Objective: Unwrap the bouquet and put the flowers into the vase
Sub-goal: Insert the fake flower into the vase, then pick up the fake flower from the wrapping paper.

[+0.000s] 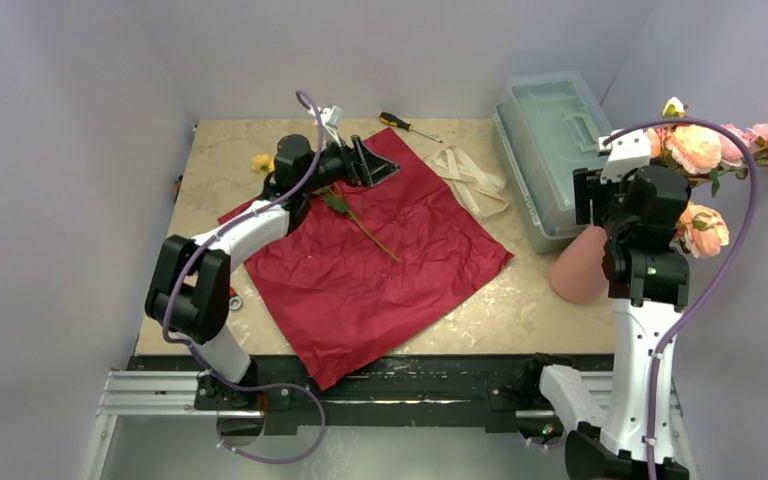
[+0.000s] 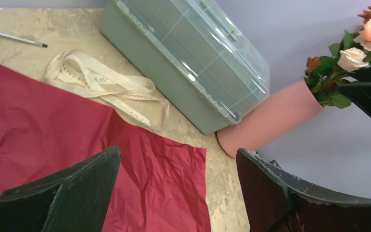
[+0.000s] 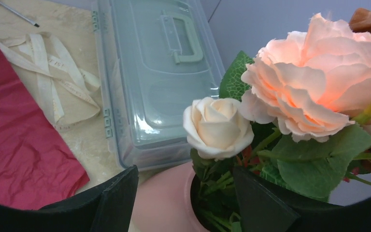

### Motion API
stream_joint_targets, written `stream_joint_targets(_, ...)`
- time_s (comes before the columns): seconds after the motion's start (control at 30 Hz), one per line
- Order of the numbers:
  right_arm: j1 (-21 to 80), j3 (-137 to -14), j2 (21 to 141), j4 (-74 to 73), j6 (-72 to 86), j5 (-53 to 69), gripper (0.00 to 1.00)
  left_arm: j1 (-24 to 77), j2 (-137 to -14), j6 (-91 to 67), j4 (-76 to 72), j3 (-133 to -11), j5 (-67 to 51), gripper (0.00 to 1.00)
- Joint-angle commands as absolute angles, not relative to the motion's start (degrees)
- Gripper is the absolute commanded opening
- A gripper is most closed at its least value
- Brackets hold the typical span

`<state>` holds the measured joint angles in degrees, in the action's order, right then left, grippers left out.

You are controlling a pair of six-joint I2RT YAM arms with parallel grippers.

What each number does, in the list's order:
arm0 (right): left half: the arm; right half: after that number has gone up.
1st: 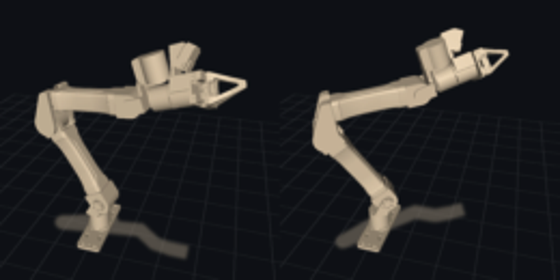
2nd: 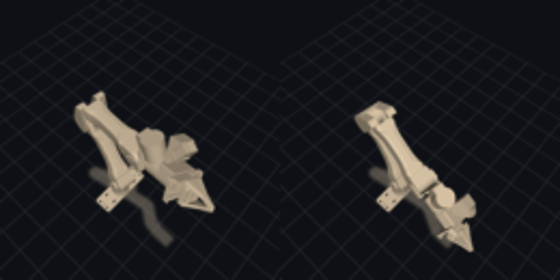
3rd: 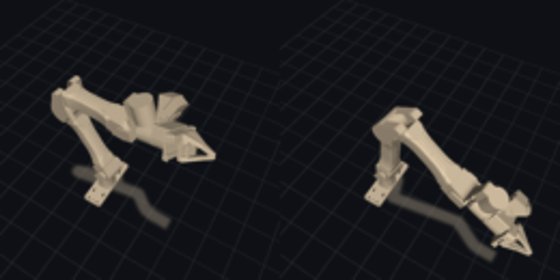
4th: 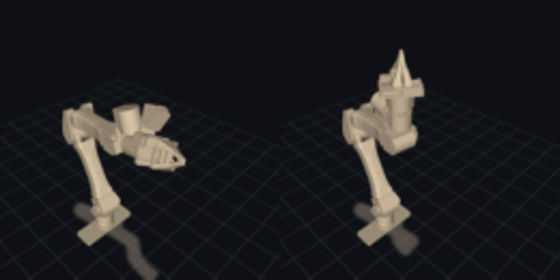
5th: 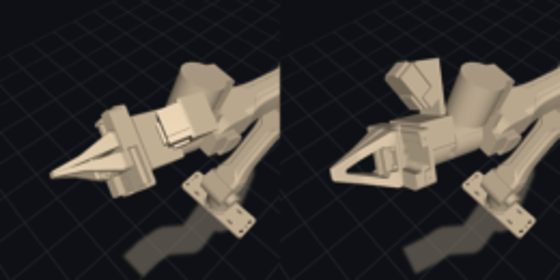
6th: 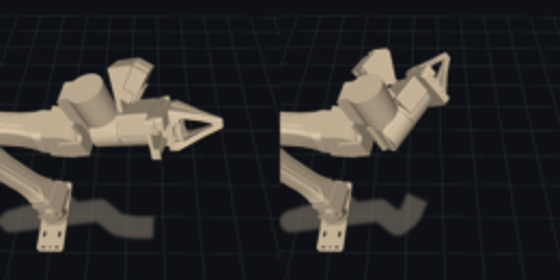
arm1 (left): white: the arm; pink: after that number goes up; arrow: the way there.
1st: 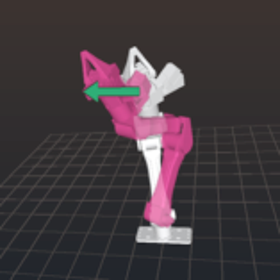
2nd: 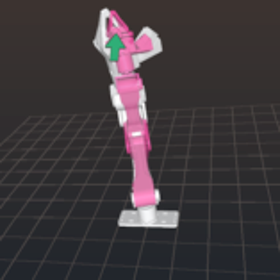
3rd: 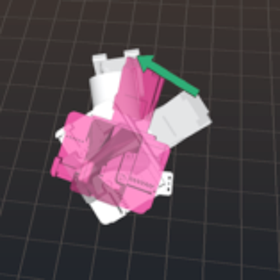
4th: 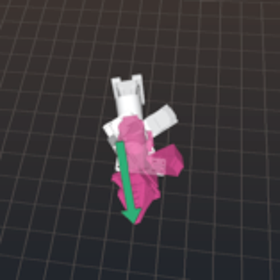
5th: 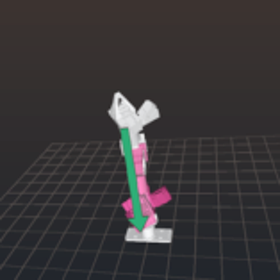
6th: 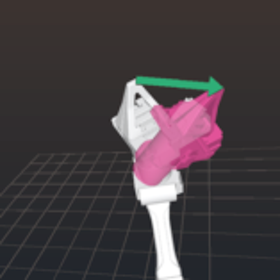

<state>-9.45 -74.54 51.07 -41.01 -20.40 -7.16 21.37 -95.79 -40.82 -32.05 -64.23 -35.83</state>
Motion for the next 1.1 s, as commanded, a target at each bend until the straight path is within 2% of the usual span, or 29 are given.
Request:
stream_joint_targets(0.0,-9.75,-78.77,51.5,-48.05,-21.82,-3.0,0.76,20.92,-96.43,-37.98,-24.91,-67.55,-30.88,0.9)
stream_joint_targets(0.17,-9.76,-80.6,51.68,-53.65,-23.35,-1.87,0.77,20.92,-97.11,-37.06,-18.71,-68.81,-27.13,0.9)
stream_joint_targets(0.57,-9.76,-83.57,50.24,-61.7,-26.61,-0.16,0.7,20.92,-97.71,-36.18,-13.53,-69.8,-22.48,0.88)
stream_joint_targets(0.77,-9.76,-85.95,50.63,-65.79,-27.99,6.55,0.67,20.92,-97.09,-35.92,-9.21,-70.14,-17.44,0.83)
stream_joint_targets(1.07,-9.76,-91.0,55.03,-70.32,-30.15,18.42,0.68,20.92,-96.24,-35.75,-6.14,-69.34,-14.13,0.82)
